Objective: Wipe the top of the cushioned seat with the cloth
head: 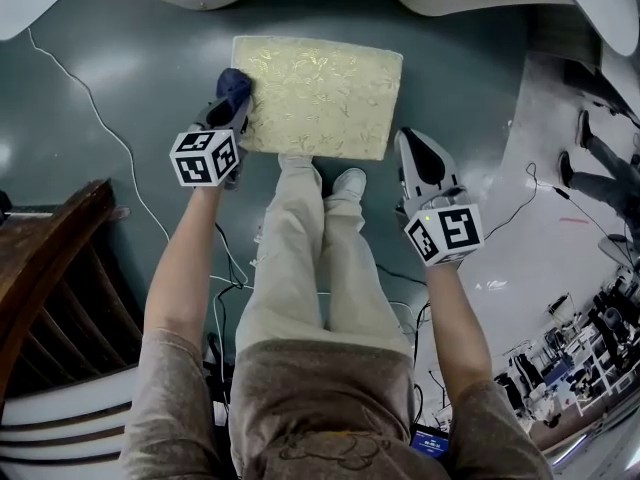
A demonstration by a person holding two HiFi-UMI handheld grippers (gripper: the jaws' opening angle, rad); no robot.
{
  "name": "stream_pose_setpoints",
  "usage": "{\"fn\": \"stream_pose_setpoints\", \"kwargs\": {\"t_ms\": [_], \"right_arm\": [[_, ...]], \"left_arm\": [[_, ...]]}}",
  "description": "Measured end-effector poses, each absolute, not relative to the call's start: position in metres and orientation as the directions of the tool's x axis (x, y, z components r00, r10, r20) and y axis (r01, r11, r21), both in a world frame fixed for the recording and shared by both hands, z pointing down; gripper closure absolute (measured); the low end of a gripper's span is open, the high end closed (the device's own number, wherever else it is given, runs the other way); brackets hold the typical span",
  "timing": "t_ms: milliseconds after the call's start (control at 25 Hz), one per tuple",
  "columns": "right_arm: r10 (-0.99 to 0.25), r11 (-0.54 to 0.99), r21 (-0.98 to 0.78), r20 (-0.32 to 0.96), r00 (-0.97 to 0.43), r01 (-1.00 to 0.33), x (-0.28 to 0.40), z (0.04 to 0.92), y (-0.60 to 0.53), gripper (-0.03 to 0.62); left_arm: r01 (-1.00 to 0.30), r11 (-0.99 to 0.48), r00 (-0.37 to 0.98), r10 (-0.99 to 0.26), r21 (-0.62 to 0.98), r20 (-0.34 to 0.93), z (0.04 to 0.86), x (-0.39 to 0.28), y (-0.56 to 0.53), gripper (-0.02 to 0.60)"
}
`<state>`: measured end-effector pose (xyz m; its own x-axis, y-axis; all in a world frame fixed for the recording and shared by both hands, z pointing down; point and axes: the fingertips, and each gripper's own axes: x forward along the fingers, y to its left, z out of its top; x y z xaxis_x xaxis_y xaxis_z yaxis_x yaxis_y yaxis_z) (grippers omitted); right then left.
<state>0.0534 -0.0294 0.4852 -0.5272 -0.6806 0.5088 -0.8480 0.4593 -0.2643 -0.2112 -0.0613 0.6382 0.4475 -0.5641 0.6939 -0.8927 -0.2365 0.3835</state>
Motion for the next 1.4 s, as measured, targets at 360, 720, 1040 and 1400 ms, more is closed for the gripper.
{"fn": "stream_pose_setpoints", "kwargs": {"t_ms": [360, 720, 1040, 1400], "right_arm": [[-0.69, 0.44, -0.272, 0.507, -0.516, -0.856, 0.071, 0.487, -0.024, 0.599], [-0.706, 0.41, -0.273, 0.509, -0.493, -0.87, 0.101, 0.489, -0.02, 0.599], [-0.723, 0.374, -0.273, 0.512, -0.463, -0.886, 0.13, 0.489, -0.014, 0.599], [-0.745, 0.328, -0.275, 0.513, -0.426, -0.904, 0.163, 0.49, -0.006, 0.599]], "left_arm": [[-0.878, -0.281, 0.478, -0.536, 0.386, 0.696, 0.64, -0.177, -0.061, 0.488], [-0.844, -0.362, 0.534, -0.49, 0.396, 0.689, 0.64, -0.12, -0.06, 0.488], [-0.805, -0.43, 0.584, -0.445, 0.41, 0.679, 0.639, -0.063, -0.058, 0.488], [-0.738, -0.508, 0.653, -0.375, 0.443, 0.658, 0.636, 0.005, -0.048, 0.488]]}}
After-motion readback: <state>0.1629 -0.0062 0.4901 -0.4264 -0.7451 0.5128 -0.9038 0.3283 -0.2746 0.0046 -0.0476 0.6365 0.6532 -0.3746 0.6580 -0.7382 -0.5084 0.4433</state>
